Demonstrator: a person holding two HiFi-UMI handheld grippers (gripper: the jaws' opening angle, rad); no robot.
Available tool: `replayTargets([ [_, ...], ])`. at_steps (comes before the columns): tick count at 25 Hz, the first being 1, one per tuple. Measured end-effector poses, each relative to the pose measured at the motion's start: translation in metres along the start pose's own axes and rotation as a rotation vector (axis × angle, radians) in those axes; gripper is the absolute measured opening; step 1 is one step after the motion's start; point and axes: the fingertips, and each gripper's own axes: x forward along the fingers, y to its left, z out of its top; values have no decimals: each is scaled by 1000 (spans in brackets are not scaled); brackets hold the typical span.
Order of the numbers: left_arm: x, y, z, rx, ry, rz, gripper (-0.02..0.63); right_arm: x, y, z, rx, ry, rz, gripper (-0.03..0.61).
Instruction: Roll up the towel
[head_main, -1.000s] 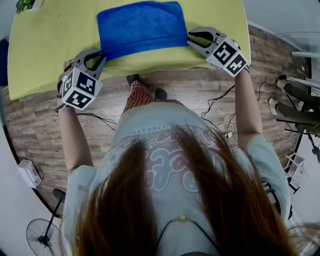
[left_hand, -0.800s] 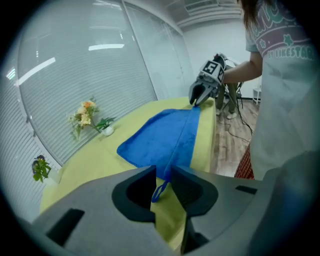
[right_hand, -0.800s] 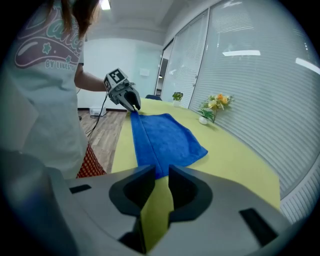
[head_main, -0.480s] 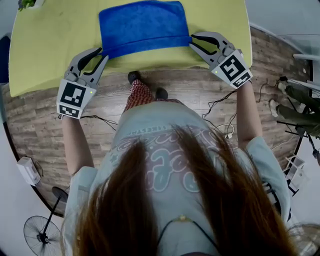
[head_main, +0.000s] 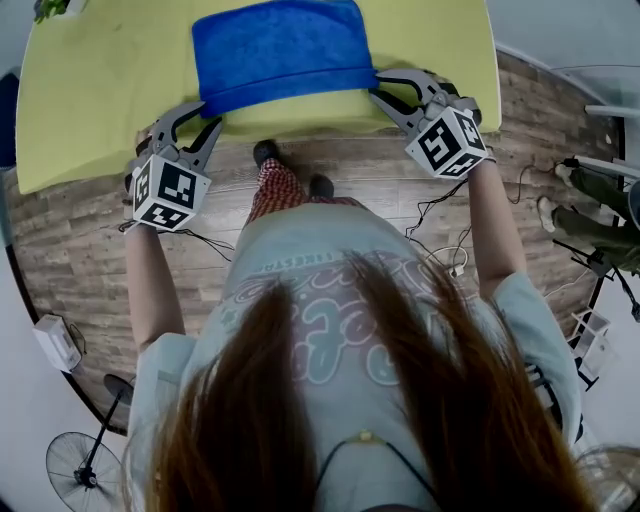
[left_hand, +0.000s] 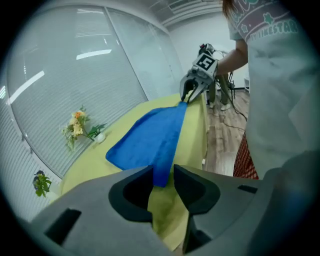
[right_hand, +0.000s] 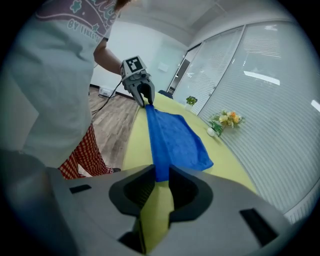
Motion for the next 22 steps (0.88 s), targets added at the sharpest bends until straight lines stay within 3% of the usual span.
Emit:
replayTargets([
  [9,5,12,-4,88,61,46,98,9,-5,-3,-69,25,-5,94],
  [15,7,8,-5,143,82,48,55,11,-2,-5,-91,9,-8,43],
  [22,-4,4,-3,106,45,66,34,3,6,-2,-109,16,-20,34],
])
